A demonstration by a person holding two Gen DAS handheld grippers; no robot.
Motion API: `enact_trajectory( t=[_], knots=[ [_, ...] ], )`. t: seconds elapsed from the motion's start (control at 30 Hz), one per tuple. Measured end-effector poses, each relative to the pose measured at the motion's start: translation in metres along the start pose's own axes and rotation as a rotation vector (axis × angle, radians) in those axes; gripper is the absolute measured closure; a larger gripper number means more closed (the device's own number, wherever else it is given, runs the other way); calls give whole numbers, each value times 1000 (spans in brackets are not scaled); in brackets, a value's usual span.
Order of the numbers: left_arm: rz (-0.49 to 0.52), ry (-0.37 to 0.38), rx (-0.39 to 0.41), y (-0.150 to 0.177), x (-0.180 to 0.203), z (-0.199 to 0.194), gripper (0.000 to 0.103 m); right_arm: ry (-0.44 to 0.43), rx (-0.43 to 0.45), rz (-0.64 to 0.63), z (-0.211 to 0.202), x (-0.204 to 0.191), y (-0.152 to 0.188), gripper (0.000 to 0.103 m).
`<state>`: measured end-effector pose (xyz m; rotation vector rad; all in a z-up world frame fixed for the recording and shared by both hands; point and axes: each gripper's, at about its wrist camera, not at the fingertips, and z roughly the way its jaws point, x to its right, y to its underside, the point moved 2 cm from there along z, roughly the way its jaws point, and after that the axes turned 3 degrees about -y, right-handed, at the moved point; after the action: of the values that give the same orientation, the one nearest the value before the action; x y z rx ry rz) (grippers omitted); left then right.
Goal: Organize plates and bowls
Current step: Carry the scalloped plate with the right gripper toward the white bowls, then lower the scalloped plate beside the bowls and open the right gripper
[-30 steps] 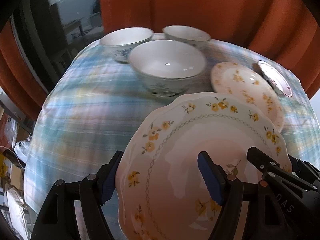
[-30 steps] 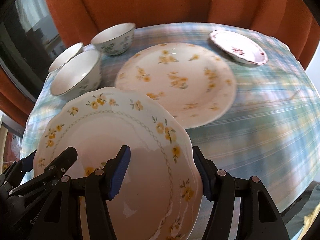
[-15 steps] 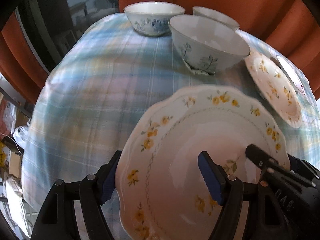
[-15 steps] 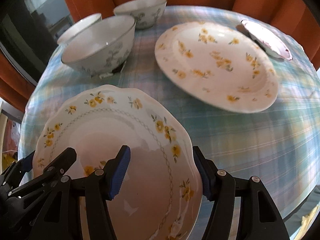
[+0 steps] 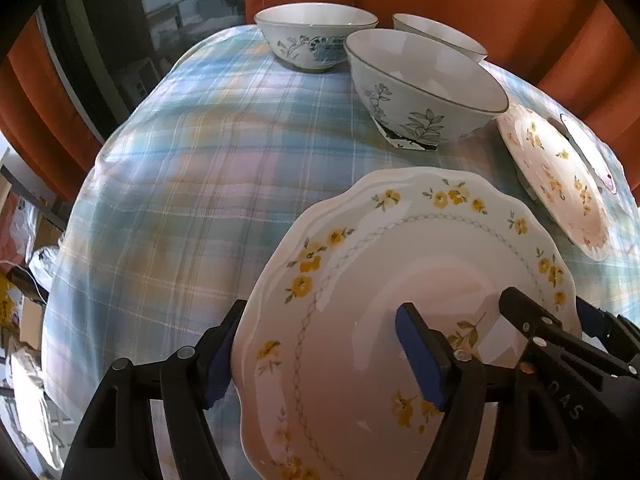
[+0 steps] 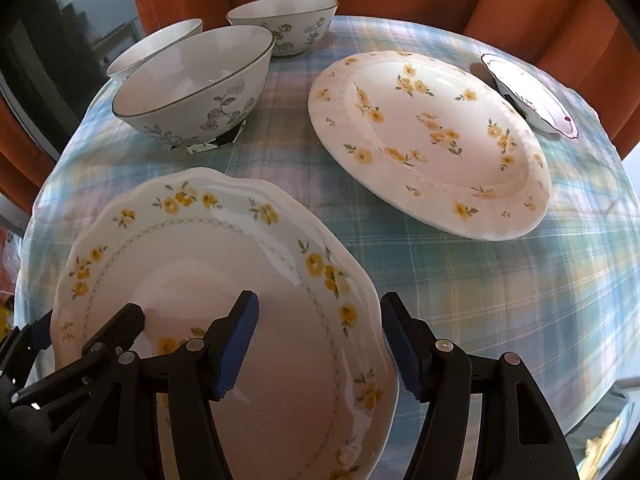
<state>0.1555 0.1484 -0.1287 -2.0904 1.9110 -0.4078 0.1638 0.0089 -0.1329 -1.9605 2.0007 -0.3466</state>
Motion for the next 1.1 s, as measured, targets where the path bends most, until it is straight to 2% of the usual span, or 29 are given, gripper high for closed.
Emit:
enact_trajectory(
  t=[0.1,0.3,0.47,0.67,0.93,1.1],
  knots=[
    [-33,23,3,-1,-5,-6,19,-14,-1,4,-6,3,1,36],
    [-12,25,96,-15,1,-39,17,-14,59,-13,-37,5,-5,30],
    [-13,75,100,-27,11,-57,15,6,112,-18,-66,15,-12,30],
    [43,65,213,-33,35,-86,15,14,162,28,-94,33,-19,30],
    [75,50,224,-31,75,-83,15,13,169,71,-94,70,-23,30],
    [58,40,220,-31,107,-79,15,20,171,66,-91,100,-28,30]
  ],
)
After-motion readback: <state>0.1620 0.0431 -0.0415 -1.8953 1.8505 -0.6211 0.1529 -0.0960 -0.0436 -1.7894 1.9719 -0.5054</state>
